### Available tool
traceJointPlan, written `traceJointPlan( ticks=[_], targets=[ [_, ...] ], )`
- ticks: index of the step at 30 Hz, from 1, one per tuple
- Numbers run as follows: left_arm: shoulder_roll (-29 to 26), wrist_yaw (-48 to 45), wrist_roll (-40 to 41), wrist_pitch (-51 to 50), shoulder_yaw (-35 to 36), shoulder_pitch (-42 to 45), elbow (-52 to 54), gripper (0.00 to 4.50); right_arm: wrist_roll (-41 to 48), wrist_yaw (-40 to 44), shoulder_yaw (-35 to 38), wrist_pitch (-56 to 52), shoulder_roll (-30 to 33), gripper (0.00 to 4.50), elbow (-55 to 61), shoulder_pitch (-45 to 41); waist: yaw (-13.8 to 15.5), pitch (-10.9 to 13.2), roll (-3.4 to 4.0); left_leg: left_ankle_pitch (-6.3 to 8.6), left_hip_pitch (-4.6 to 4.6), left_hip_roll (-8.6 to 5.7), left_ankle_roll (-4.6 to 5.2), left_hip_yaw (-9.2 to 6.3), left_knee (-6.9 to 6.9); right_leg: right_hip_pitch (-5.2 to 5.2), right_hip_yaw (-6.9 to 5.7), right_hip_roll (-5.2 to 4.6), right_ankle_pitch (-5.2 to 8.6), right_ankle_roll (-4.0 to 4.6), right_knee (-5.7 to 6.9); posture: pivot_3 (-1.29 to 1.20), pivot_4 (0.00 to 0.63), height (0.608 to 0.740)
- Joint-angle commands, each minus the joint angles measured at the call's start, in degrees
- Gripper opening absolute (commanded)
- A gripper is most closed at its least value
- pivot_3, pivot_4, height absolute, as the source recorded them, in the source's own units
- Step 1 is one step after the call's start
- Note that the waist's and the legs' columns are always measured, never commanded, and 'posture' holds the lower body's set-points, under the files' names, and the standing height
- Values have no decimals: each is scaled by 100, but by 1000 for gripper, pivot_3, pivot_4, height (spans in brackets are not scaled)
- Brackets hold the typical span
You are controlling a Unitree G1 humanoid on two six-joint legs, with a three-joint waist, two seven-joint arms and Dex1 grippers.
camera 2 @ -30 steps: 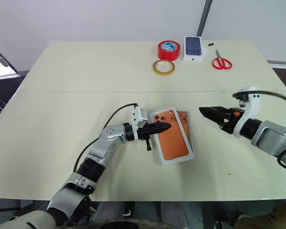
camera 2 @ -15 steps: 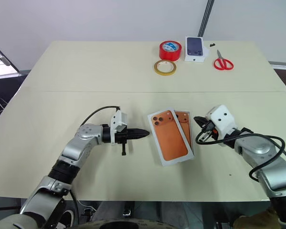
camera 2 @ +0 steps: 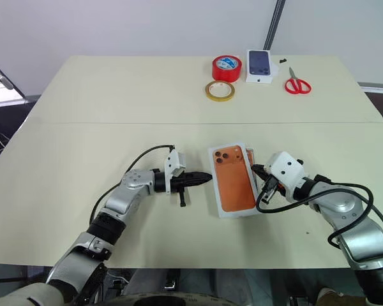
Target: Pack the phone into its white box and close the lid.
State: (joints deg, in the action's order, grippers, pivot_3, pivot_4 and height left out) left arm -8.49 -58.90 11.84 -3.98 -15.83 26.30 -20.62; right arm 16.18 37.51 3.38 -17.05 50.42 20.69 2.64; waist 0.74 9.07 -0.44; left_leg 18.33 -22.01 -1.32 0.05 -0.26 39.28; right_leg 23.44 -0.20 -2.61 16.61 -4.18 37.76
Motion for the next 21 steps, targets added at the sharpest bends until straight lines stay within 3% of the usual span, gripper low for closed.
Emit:
traceJointPlan(
  ticks=[1, 21],
  targets=[
    [163, 53, 5, 74, -14, 102, -3, 0, -2, 55, 77, -35, -140, 35, 320, -9, 1, 0, 0, 0, 1, 0, 0, 0, 0, -1, 0, 0, 0, 0, 0, 0, 150, 740],
    [651, 337, -90, 60, 68, 551, -458, 0, -794, -80, 157, -65, -569, 35, -93, -155, -1, 1, -1, 0, 2, -1, -1, 1, 0, 0, 0, 1, 0, 0, 3, 0, 150, 740]
  ],
)
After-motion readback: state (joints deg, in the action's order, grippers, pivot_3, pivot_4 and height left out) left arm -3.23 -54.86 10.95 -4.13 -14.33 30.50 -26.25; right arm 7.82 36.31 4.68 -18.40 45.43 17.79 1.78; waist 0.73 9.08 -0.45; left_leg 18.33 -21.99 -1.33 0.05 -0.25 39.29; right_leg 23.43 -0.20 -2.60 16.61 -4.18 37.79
